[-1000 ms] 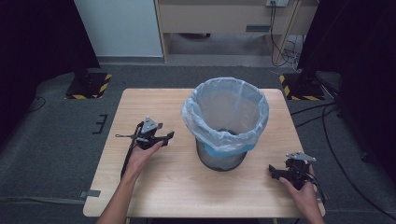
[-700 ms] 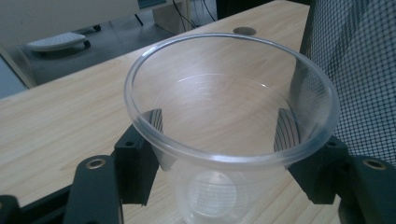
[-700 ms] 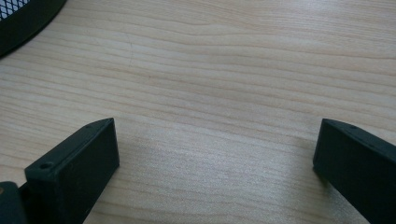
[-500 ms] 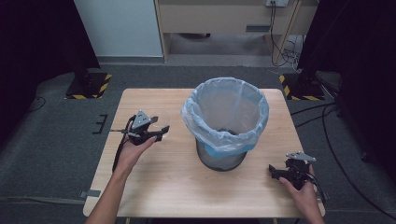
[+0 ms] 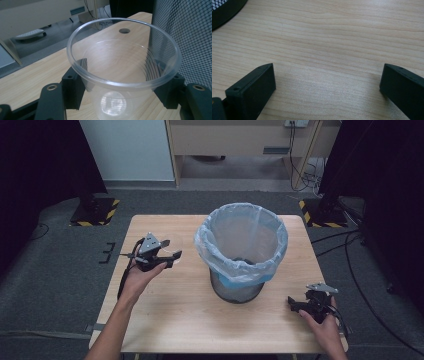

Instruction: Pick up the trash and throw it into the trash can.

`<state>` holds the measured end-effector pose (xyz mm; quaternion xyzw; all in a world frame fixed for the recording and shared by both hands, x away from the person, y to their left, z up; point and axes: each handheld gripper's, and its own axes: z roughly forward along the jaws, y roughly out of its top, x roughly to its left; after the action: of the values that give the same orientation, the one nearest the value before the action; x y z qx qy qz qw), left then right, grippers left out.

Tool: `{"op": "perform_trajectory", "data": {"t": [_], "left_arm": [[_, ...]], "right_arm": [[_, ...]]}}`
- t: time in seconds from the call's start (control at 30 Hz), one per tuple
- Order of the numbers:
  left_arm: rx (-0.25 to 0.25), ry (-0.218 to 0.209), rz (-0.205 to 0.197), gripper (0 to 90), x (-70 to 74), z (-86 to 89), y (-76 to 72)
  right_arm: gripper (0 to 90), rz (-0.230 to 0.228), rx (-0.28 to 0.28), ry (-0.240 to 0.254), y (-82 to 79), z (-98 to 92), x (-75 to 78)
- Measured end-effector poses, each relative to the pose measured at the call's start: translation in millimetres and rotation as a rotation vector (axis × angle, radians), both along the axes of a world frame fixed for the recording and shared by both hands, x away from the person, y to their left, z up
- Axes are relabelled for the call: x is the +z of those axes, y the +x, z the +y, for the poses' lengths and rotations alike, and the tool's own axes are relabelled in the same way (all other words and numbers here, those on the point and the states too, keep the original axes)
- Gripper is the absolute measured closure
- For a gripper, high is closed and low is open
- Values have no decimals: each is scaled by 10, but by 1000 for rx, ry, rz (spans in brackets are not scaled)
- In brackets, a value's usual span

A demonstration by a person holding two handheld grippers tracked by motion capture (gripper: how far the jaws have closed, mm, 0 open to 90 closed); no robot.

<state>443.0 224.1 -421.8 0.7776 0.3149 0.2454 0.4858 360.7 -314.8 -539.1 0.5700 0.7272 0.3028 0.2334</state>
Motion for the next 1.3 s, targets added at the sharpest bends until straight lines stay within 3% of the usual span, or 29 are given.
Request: {"op": "perform_trajectory", "data": {"t": [0.47, 1.3], "left_arm": [[-51, 4, -13, 335, 278, 8, 1], [-87, 7, -50, 337, 709, 15, -6]], "right_arm": [[3, 0, 0, 0, 0, 0, 0], [3, 0, 0, 0, 0, 0, 0]]}}
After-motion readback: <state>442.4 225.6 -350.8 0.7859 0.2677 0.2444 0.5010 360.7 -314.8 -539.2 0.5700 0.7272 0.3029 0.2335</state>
